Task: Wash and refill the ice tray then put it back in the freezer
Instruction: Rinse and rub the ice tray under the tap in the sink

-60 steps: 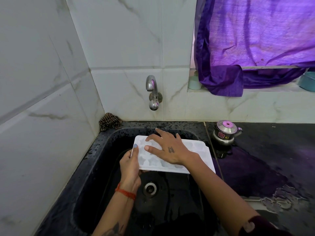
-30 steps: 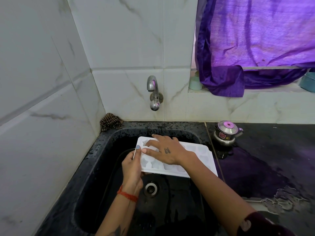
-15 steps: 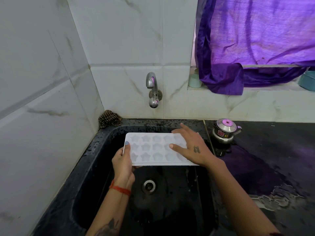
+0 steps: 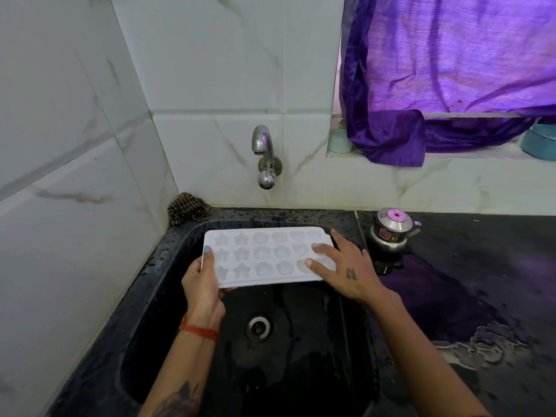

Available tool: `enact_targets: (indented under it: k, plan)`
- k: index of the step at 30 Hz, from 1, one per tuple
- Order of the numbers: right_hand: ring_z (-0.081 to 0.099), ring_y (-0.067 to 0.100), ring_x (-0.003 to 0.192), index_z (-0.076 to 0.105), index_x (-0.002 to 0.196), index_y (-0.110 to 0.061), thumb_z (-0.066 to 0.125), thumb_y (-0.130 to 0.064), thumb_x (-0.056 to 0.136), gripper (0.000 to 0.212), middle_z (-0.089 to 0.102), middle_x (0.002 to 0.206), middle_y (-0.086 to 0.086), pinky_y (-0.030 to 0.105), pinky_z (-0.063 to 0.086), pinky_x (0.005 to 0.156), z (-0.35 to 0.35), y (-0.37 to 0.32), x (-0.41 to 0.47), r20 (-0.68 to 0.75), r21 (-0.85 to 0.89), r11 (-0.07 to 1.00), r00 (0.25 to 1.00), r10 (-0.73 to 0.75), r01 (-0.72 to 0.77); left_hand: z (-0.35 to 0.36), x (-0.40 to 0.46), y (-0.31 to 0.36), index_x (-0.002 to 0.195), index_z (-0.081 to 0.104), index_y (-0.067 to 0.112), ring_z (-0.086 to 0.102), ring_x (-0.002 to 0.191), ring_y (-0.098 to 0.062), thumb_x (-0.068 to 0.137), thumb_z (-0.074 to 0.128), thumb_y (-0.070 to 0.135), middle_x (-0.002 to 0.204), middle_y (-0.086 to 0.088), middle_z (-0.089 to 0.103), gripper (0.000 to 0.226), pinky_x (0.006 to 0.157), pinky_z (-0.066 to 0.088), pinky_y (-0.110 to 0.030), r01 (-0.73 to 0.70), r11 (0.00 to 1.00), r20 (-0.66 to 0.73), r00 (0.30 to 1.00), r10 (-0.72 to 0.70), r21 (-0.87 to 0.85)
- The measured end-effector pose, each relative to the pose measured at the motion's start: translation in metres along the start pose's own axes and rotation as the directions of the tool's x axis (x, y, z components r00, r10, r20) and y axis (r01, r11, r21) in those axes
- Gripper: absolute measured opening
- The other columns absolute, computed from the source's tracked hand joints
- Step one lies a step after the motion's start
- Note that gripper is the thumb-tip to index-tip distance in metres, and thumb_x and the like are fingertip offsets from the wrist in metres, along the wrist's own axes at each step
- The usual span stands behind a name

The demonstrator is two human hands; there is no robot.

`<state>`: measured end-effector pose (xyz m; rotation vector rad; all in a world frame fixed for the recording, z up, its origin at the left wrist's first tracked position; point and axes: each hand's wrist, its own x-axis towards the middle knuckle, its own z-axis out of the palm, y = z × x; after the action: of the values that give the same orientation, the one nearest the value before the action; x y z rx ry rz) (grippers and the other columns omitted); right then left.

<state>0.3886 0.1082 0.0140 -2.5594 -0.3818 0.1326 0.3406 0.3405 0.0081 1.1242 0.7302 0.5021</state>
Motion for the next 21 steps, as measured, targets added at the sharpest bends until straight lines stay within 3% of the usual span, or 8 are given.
enact_targets:
  k: [4,9,16,21]
  plan:
    - [0.016,0.023,0.145,0.053,0.124,-0.043,0.046,-0.065,0.085,0.045,0.011,0.16,0.001,0.055,0.008,0.116,-0.0045,-0.0008,0.0007,0.014,0.01,1.0,1.0,-0.009,0.009,0.0006,0.0009,0.0002,0.082,0.06,0.017,0.062,0.075,-0.016,0.093,0.057,0.034,0.086,-0.001,0.065,0.021,0.072,0.053,-0.035,0.006,1.0,-0.005,1.0,-0.006,0.004]
    - [0.014,0.025,0.146,0.055,0.112,-0.04,0.043,-0.07,0.082,0.044,0.009,0.16,0.002,0.057,0.005,0.115,-0.0064,0.0009,-0.0005,0.007,-0.082,0.997,1.0,0.001,-0.001,-0.0001,0.0003,-0.0014,0.08,0.06,0.017,0.061,0.074,-0.016,0.094,0.057,0.033,0.085,-0.002,0.064,0.021,0.069,0.052,-0.034,0.002,1.0,-0.007,1.0,-0.002,0.011]
    - [0.007,0.03,0.147,0.046,0.123,-0.04,0.034,-0.072,0.085,0.051,-0.002,0.161,0.001,0.061,0.003,0.114,-0.0031,-0.0032,-0.003,-0.013,-0.202,0.979,0.999,0.031,-0.033,0.0014,-0.0012,-0.0004,0.079,0.059,0.017,0.06,0.072,-0.014,0.094,0.057,0.032,0.083,0.0,0.063,0.022,0.068,0.051,-0.033,-0.003,1.0,-0.01,1.0,0.003,-0.005]
    - [0.005,0.026,0.147,0.045,0.13,-0.045,0.037,-0.066,0.088,0.047,-0.007,0.161,-0.001,0.057,0.003,0.116,-0.0034,-0.0043,-0.0015,0.018,-0.09,0.996,1.0,-0.007,0.009,0.0007,-0.0002,0.0015,0.078,0.059,0.017,0.059,0.071,-0.014,0.094,0.057,0.032,0.082,0.0,0.063,0.023,0.069,0.052,-0.032,0.002,1.0,-0.014,1.0,-0.002,-0.015]
